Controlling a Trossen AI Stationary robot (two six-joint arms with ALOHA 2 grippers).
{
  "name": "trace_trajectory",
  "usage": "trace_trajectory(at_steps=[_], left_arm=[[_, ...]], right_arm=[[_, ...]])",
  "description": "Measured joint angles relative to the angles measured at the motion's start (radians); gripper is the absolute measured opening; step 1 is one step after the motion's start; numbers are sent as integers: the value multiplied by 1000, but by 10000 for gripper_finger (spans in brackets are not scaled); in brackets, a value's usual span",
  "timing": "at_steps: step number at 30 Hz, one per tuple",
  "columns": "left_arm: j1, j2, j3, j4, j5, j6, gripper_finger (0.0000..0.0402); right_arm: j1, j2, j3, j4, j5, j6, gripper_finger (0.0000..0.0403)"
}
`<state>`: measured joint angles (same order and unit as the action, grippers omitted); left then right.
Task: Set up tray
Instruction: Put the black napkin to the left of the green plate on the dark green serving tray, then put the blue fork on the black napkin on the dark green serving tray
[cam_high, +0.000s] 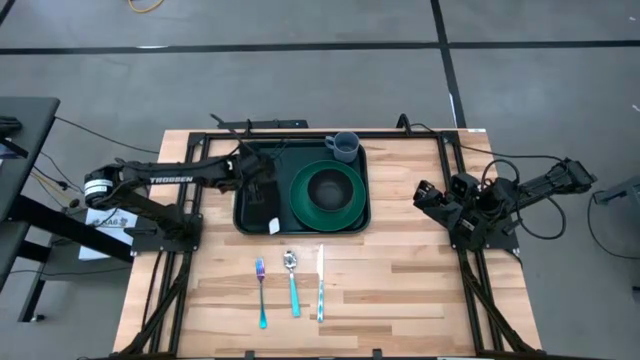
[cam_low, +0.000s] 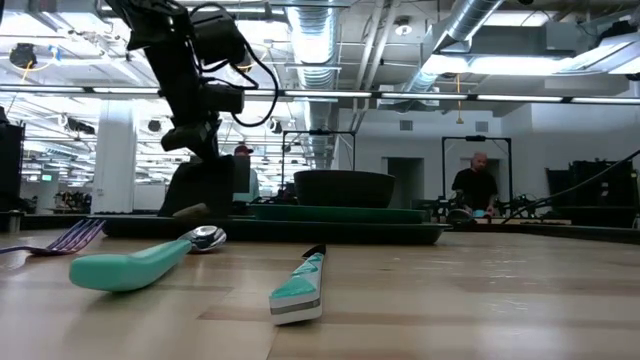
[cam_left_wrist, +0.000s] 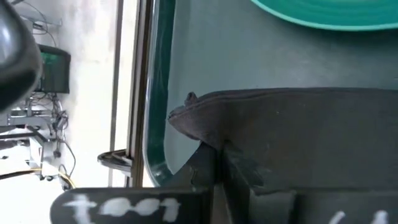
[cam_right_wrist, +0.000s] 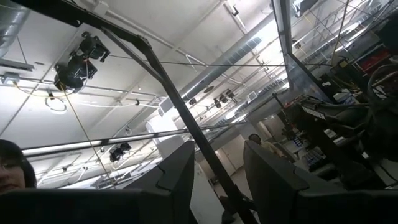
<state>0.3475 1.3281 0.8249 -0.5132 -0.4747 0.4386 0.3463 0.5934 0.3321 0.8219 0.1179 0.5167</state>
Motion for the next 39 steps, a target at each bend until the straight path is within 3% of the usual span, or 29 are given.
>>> trace_trajectory(at_steps=[8,16,23,33,39], left_arm=[[20,15,1,15,50,48,1],[15,93,2,46,48,55,30],[12,125,2,63,-91,56,53],[12,125,1,90,-57,55,129],[-4,124,39,96,-161,25,179]], right_arm=[[0,0,0,0,13,0,131],[-2,0,0,-3,15,0,131],[-2,0,0,-6,14,7,131],[-2,0,0,-7,13,8,131],[-2,0,0,-7,13,8,131]])
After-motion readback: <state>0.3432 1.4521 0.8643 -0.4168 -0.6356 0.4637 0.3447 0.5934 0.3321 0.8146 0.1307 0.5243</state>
